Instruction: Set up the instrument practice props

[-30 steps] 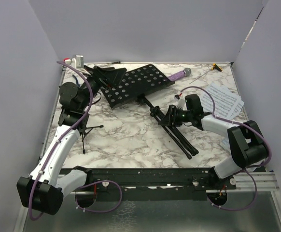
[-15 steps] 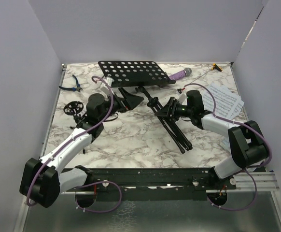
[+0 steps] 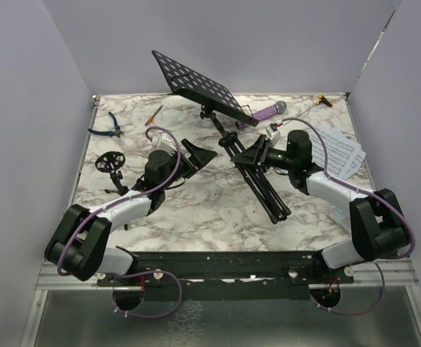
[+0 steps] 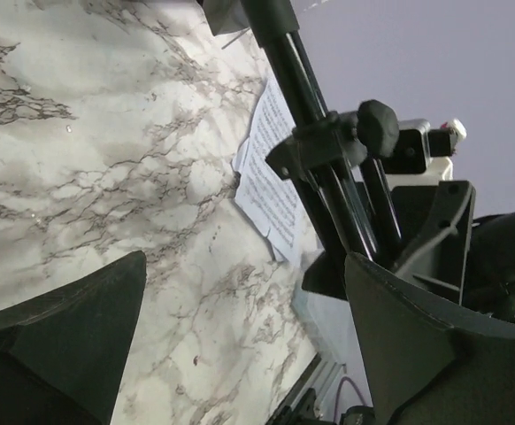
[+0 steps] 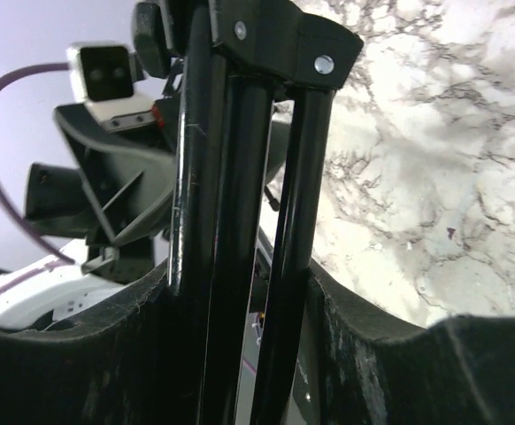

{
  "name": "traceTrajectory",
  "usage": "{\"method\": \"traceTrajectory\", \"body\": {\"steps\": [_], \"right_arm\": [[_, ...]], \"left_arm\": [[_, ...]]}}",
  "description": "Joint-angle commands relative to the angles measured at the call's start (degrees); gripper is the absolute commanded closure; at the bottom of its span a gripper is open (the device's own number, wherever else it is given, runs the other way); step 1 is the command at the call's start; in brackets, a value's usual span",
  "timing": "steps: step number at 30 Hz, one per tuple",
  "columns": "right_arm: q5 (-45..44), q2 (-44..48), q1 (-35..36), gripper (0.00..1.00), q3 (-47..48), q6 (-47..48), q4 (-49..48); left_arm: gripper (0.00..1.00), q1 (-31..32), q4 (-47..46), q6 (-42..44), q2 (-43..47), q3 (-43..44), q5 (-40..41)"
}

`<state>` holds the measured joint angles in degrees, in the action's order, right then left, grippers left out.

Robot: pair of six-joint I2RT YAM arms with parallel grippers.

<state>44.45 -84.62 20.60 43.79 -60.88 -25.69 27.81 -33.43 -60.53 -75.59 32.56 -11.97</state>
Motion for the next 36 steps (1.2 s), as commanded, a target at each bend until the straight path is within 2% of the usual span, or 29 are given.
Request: {"method": "traceTrajectory", "body": {"steps": [1,6,10,12,23,27,33,35,36], "right_arm": [[6.95,7.12,0.23,0.99,3.12,3.39,-20.74],[8.22,8.19,0.27,1.0,1.58,2.51,-22.55],[8.81,8.55,0.23,1.0,1.2,2.03,-23.19],[9.13,8.59,0.24,0.99,1.14,1.87,-23.4],[11.2,8.59,0.46,0.99,1.29,0.62,-25.08],[11.6,8.82,0.66,0.99,1.01,0.65,-25.16],[12.7,9.83,0.81,1.0,0.66,0.88,-24.97],[13.14,10.1,0.82,0.99,0.59,1.32,-24.64],[13.34,10.31,0.86,0.99,0.58,1.75,-24.14]], "left_arm": [[0.08,-1.64,-15.16,-6.3,-5.9,1.27,-1.34],[0.1,-3.95,-28.18,-12.93,-12.26,1.72,-2.8],[0.19,-4.96,-41.95,-19.18,-19.04,2.98,-5.34],[0.24,-4.84,-45.29,-21.76,-22.52,5.12,-7.2],[0.26,-2.19,-47.52,-24.44,-31.52,13.13,-7.39],[0.33,-2.06,-47.52,-25.07,-33.96,14.33,-6.27],[0.36,-2.06,-47.52,-24.66,-35.65,15.89,-5.39],[0.41,-2.06,-47.52,-24.38,-35.99,16.4,-5.34],[0.47,-2.1,-47.58,-24.29,-36.02,16.71,-5.36]]}}
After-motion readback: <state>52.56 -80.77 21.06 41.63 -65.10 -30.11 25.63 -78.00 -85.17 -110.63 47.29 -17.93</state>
